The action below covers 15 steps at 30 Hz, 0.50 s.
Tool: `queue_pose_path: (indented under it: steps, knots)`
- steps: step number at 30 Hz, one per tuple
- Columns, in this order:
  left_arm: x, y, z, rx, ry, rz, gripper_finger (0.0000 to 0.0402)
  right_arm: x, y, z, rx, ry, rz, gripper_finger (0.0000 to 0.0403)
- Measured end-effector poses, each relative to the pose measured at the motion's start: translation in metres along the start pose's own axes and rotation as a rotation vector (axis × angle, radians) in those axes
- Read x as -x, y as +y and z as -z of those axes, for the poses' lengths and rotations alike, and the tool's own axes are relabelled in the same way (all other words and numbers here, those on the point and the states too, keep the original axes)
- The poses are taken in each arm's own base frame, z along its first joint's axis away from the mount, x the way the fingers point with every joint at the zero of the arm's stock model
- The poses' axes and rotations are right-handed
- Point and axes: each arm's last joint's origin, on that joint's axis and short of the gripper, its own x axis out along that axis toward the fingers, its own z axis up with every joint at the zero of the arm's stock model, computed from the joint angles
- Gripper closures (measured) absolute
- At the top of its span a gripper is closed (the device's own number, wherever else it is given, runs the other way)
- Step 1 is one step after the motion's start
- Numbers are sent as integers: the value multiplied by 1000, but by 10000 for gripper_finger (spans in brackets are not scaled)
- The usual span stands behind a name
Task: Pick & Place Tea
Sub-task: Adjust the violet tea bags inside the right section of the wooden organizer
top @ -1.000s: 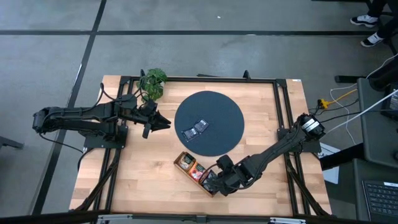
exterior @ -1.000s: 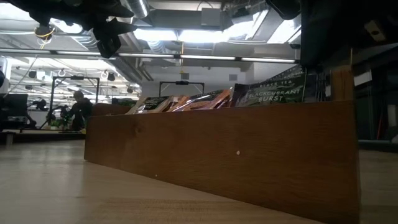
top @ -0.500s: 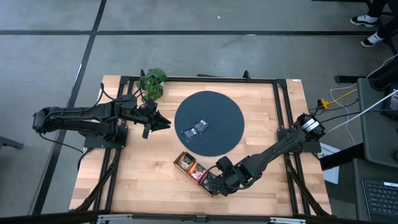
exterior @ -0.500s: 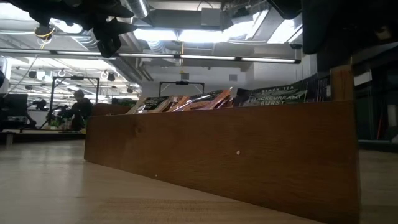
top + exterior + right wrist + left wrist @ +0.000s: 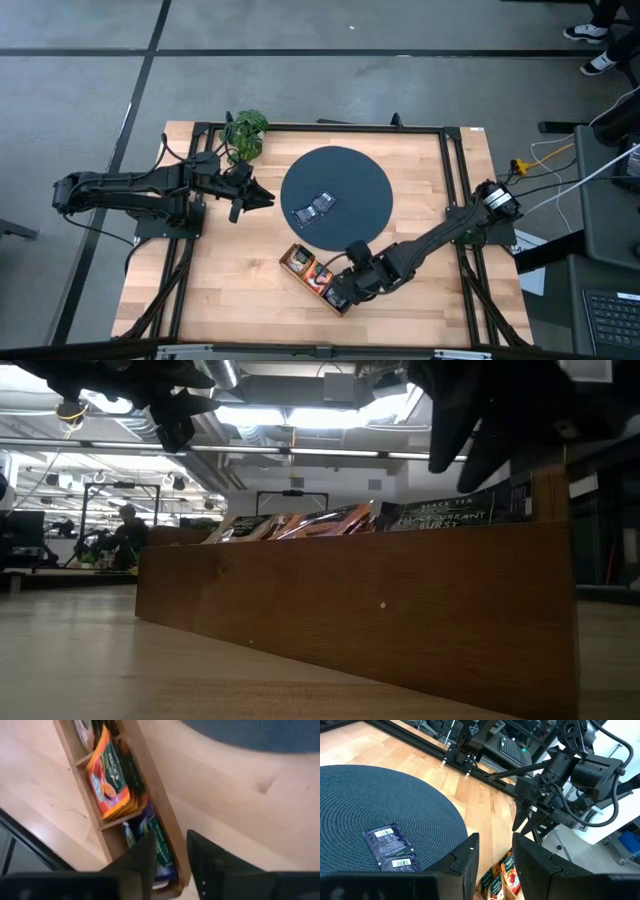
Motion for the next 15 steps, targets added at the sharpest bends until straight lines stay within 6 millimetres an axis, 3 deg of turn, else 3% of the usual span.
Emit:
queue_pose_path:
  steps: [6, 15]
  knots:
    - [0, 0, 0, 0, 0, 0, 288, -2, 2, -6, 35, 47, -13, 388]
    - [0, 0, 0, 1, 3, -1, 288, -28, 1, 2, 52, 116, 34, 397]
